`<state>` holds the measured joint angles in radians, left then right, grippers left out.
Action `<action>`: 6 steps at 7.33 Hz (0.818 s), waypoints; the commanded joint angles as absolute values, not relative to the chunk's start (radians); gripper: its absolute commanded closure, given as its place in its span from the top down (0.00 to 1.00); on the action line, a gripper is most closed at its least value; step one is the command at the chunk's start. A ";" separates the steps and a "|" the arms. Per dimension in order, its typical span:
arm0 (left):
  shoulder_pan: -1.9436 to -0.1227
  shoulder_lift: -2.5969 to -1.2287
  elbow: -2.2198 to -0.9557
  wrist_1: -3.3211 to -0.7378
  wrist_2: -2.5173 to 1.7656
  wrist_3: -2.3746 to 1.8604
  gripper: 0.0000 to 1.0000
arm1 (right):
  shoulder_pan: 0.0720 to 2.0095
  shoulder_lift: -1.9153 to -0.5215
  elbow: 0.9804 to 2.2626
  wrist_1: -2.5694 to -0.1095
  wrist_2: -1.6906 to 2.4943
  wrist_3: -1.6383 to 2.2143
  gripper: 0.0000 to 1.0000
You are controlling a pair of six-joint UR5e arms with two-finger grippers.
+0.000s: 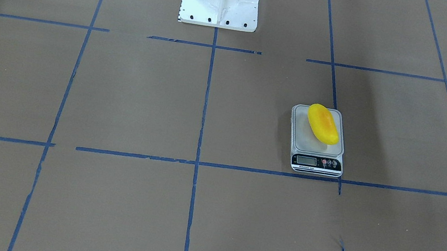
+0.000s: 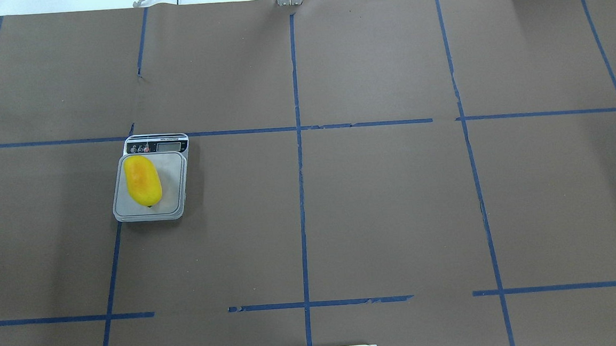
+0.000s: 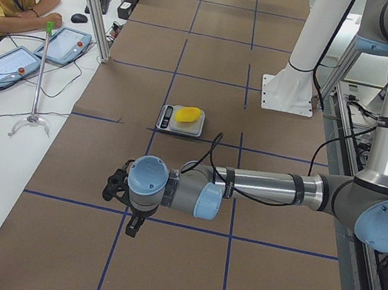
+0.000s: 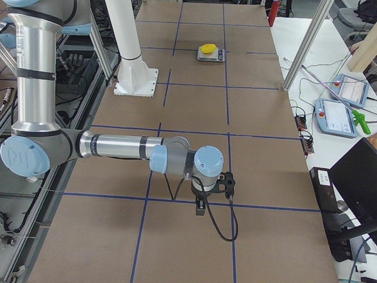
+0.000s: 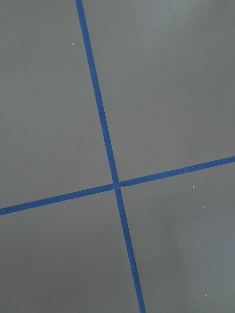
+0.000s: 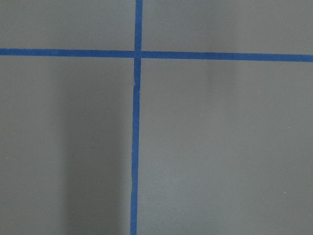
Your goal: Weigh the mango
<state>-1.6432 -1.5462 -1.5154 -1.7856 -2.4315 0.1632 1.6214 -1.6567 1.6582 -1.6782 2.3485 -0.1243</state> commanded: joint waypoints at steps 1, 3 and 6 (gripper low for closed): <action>-1.641 -1.548 -1.532 -1.787 -2.433 0.163 1.00 | 1.621 -1.657 1.658 -1.678 2.349 -0.124 1.00; -1.641 -1.554 -1.525 -1.789 -2.434 0.163 1.00 | 1.621 -1.657 1.658 -1.678 2.349 -0.124 1.00; -1.641 -1.554 -1.526 -1.789 -2.433 0.161 1.00 | 1.621 -1.657 1.658 -1.678 2.350 -0.124 1.00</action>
